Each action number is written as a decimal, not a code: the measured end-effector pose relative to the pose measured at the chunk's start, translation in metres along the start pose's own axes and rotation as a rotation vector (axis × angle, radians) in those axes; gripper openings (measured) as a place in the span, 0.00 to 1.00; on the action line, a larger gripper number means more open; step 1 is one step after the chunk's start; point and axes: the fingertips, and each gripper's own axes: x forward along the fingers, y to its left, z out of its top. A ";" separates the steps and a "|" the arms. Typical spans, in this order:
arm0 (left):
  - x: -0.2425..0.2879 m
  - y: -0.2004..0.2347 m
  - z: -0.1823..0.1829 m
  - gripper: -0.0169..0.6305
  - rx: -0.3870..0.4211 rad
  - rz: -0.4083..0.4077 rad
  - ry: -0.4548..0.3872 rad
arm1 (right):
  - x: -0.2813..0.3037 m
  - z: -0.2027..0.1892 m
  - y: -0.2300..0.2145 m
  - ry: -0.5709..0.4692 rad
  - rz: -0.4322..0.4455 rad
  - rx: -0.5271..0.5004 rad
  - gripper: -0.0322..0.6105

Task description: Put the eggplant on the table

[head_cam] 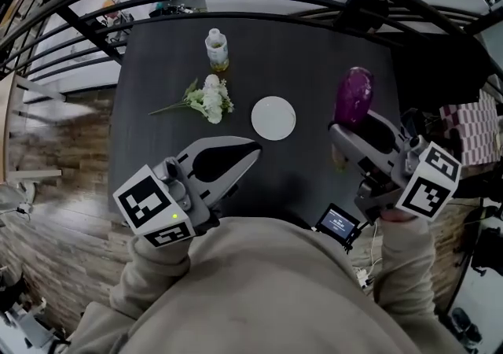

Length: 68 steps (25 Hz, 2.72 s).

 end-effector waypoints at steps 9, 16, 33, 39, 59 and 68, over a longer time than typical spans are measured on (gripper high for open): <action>0.002 0.003 -0.007 0.04 -0.011 0.027 0.019 | 0.004 -0.002 -0.012 0.005 0.018 0.018 0.39; 0.006 0.005 -0.012 0.04 -0.019 0.019 0.026 | 0.001 -0.008 -0.020 0.008 0.001 0.028 0.39; 0.001 -0.002 -0.025 0.04 -0.046 0.058 0.030 | 0.007 -0.025 -0.027 0.068 0.027 0.042 0.39; -0.005 -0.002 -0.031 0.04 -0.057 0.069 0.024 | 0.020 -0.033 -0.030 0.103 0.048 0.047 0.39; -0.035 0.014 -0.049 0.04 -0.129 0.188 0.001 | 0.074 -0.069 -0.051 0.222 0.087 0.085 0.39; -0.053 0.022 -0.060 0.04 -0.171 0.254 -0.006 | 0.103 -0.088 -0.069 0.280 0.109 0.134 0.39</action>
